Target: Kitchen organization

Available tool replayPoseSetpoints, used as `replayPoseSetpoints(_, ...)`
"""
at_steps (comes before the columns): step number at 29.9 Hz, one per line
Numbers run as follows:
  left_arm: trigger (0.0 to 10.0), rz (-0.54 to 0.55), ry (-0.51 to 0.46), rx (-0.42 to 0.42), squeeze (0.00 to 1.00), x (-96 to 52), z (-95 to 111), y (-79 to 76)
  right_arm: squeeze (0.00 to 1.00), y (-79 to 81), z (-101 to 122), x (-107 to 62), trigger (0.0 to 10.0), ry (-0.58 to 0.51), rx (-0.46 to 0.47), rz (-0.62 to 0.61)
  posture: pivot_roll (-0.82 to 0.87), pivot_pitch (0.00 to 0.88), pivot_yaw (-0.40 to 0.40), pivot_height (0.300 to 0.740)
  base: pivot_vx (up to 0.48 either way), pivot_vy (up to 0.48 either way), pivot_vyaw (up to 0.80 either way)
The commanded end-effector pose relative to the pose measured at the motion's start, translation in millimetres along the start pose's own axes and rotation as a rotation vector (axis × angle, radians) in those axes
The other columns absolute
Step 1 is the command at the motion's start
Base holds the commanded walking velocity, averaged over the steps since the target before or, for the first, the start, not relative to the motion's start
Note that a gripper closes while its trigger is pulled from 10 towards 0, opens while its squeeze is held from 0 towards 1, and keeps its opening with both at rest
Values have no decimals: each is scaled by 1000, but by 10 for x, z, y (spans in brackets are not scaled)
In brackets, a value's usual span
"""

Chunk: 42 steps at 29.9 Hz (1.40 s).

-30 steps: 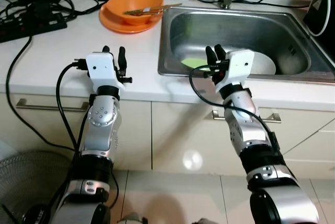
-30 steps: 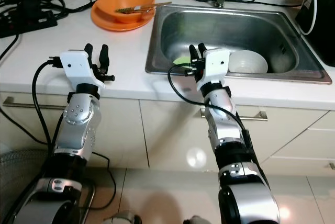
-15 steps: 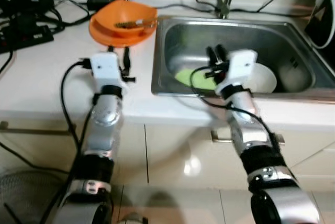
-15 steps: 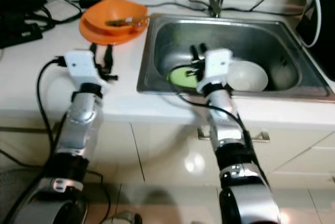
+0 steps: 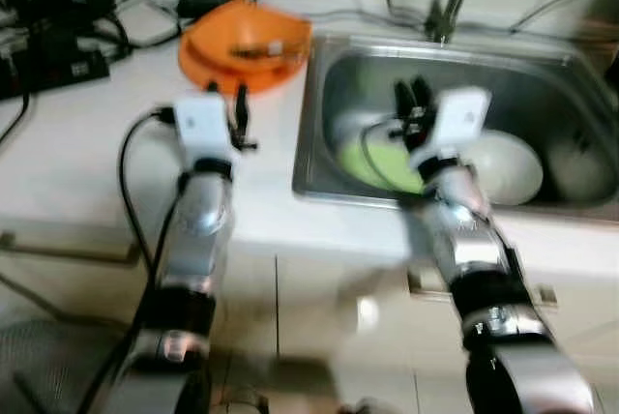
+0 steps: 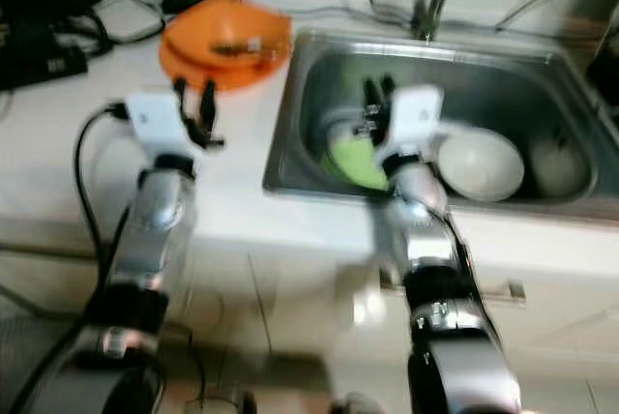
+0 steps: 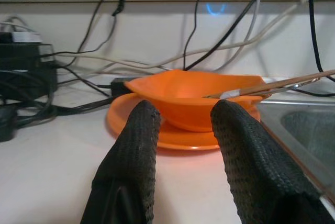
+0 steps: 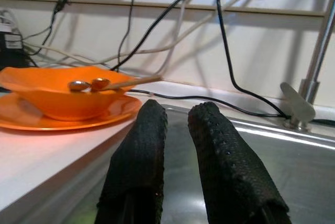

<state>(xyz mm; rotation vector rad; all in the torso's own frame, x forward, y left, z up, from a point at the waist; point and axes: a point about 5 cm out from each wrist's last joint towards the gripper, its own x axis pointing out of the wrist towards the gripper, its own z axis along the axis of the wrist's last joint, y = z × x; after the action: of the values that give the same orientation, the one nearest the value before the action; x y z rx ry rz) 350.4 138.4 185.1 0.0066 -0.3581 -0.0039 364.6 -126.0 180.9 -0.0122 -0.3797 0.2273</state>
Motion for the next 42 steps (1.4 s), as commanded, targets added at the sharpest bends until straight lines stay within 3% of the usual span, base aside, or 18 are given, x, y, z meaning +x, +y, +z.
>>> replayPoseSetpoints(1,10000,-20,-12,-5,0,12,33,-66,0,-69,29,3,10000,-10,3,-17,78,83,-25,740,0,0,0)
replayPoseSetpoints(12,10000,-16,-5,-4,0,10,28,-58,0,-73,19,-2,10000,-2,10,-17,83,92,-28,740,0,258,0)
replayPoseSetpoints(31,10000,-43,2,10,0,11,34,-91,0,-67,3,-5,10000,7,19,-23,84,95,-22,740,0,0,0)
replayPoseSetpoints(42,10000,-41,-1,16,0,20,45,-81,0,-66,-5,-13,10000,9,17,-25,88,97,-20,740,306,0,0)
